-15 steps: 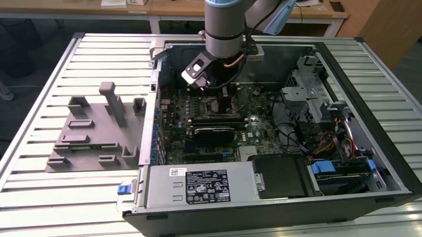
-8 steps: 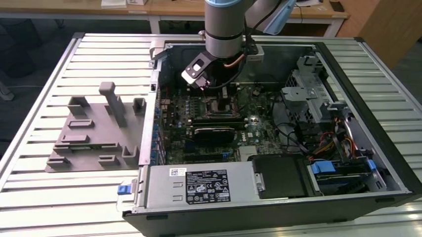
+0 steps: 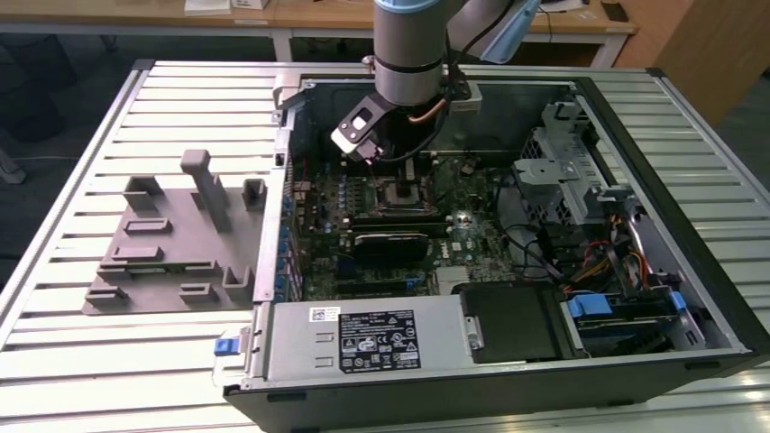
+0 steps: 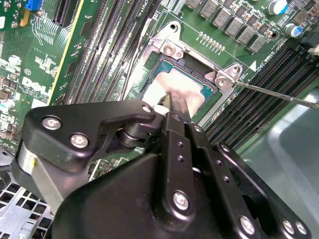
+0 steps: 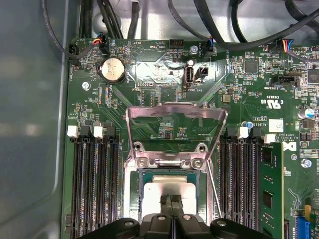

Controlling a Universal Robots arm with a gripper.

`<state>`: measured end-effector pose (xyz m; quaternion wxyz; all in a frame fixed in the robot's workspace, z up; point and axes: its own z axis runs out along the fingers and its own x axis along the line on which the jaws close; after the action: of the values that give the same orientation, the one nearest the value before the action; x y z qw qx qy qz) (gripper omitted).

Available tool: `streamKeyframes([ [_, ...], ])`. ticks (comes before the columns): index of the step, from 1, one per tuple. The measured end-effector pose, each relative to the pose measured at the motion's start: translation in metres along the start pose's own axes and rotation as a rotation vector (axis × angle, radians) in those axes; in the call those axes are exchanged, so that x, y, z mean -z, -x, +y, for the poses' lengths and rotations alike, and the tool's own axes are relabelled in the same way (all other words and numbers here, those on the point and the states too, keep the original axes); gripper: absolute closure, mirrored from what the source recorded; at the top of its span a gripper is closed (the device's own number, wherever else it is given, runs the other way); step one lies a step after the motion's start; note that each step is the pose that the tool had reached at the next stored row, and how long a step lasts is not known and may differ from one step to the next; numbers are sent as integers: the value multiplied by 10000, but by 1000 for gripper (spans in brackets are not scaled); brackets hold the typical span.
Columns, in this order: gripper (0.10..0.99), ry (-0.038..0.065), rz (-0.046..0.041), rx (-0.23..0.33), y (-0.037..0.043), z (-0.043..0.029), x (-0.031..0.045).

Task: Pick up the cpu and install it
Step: 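Place the cpu into insertion slot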

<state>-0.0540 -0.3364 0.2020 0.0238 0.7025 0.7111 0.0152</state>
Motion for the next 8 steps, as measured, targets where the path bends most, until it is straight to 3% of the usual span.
streamKeyframes([
  [8,980,-3,-4,1,0,-2,-34],
])
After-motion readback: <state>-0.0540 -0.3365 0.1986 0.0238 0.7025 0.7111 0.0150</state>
